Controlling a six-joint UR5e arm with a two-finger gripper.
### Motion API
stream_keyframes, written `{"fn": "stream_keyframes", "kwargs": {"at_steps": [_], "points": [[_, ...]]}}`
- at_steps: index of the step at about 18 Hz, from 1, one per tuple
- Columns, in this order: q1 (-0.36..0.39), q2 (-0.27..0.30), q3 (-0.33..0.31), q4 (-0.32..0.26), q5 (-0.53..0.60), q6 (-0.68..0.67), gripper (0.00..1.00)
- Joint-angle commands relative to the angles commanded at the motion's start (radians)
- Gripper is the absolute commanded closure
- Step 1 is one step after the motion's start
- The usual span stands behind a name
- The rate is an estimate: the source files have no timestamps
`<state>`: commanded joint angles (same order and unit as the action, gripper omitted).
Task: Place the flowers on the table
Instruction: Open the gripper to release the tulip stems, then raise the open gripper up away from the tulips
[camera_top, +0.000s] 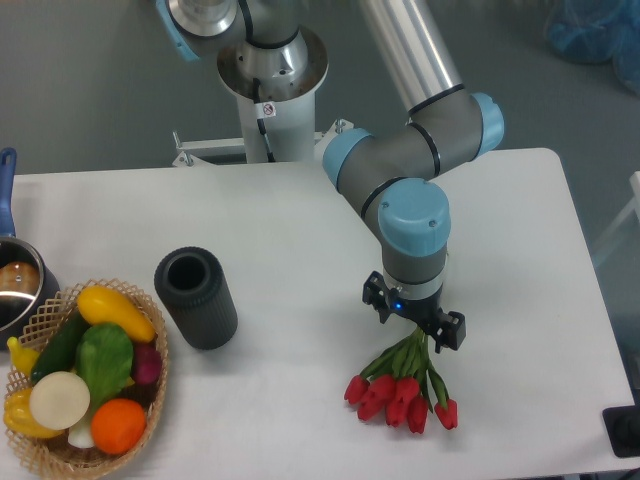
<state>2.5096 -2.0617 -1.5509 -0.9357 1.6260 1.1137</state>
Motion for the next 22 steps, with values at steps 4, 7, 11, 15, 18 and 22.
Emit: {"fn": "stream_keyframes", "kwargs": {"at_steps": [4,7,11,15,18,22], "points": [[0.005,0.003,0.0,0.0,0.0,0.0,0.0],[0.006,0.003,0.0,0.002,0.0,0.0,0.0],[0.005,0.02,-0.003,0.006,0.002,0.008,0.0],[0.012,0.021,-0.003,0.006,0.006,0.009,0.0],[0.02,0.021,-0.003,0.008,0.011,0.009,0.0],[0.037,0.041,0.002,0.006,0.009,0.011,0.0]]}}
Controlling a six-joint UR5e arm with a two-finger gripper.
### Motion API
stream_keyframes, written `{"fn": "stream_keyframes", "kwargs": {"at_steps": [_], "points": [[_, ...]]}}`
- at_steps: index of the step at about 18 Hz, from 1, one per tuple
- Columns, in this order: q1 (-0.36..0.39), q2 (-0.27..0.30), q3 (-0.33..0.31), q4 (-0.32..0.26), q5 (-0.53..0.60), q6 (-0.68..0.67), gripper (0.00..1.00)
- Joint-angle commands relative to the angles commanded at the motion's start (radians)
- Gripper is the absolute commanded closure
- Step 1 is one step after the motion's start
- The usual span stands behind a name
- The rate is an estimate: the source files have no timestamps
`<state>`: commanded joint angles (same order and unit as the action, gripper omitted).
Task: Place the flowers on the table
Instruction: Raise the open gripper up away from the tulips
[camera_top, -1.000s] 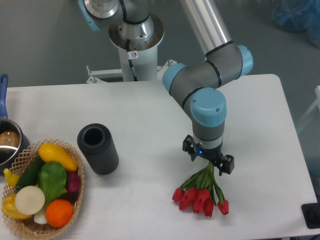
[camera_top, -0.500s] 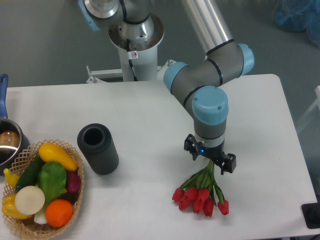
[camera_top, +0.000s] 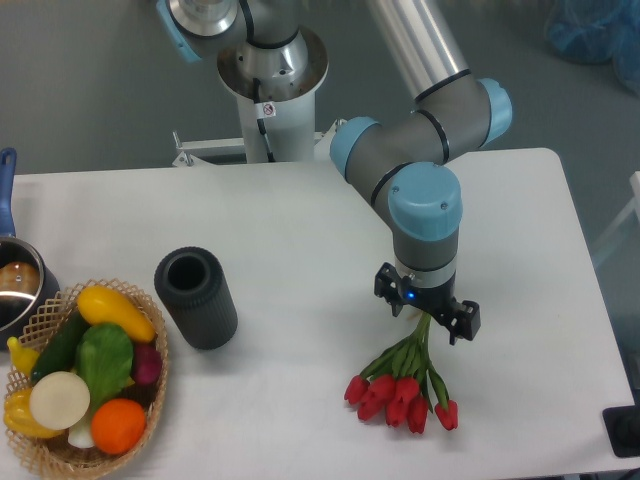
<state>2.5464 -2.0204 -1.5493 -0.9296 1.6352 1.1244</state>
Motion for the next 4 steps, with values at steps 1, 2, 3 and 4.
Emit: {"fn": "stream_keyframes", "kwargs": {"at_steps": [1,2,3,4], "points": [[0.005,0.005,-0.002,0.0,-0.002,0.0,0.0],[0.005,0.006,-0.002,0.0,-0.002,0.0,0.0],[0.005,0.006,-0.002,0.0,-0.002,0.0,0.0],[0.005,0.006,-0.002,0.0,-0.002,0.0,0.0]]}}
